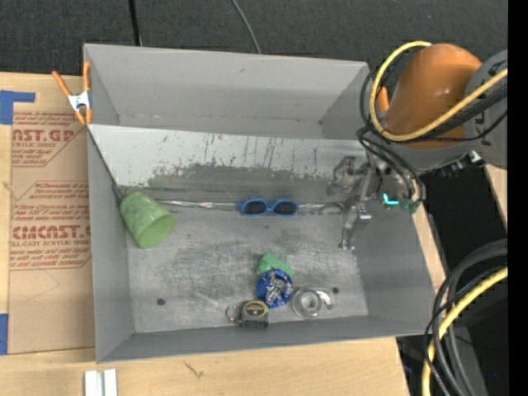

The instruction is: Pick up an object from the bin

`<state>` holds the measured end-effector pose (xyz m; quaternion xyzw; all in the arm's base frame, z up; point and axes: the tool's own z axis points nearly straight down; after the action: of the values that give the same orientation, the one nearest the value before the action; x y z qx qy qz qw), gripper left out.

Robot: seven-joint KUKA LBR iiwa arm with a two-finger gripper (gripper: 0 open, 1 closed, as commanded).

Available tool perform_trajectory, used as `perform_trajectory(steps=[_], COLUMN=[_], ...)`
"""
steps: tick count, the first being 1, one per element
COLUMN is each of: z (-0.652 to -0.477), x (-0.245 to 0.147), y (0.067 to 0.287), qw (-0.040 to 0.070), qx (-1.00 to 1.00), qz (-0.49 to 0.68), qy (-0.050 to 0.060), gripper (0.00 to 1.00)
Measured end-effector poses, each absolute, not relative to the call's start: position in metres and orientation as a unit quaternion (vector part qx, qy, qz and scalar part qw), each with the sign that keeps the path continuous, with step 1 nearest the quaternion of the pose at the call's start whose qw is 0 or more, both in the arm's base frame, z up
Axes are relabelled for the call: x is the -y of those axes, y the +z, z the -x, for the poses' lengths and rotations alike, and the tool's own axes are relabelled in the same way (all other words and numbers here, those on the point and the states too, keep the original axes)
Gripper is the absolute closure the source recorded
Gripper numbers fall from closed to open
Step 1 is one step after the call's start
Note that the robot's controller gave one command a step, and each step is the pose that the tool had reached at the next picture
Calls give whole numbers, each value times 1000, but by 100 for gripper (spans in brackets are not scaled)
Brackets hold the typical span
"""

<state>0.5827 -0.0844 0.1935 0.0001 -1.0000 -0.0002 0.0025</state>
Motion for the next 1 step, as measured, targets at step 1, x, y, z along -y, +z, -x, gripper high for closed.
perform_trajectory(steps=[1], z=[-510], x=[62], y=[82], qw=[-5], qx=[1000], qz=[-27], qy=[0], gripper=[0])
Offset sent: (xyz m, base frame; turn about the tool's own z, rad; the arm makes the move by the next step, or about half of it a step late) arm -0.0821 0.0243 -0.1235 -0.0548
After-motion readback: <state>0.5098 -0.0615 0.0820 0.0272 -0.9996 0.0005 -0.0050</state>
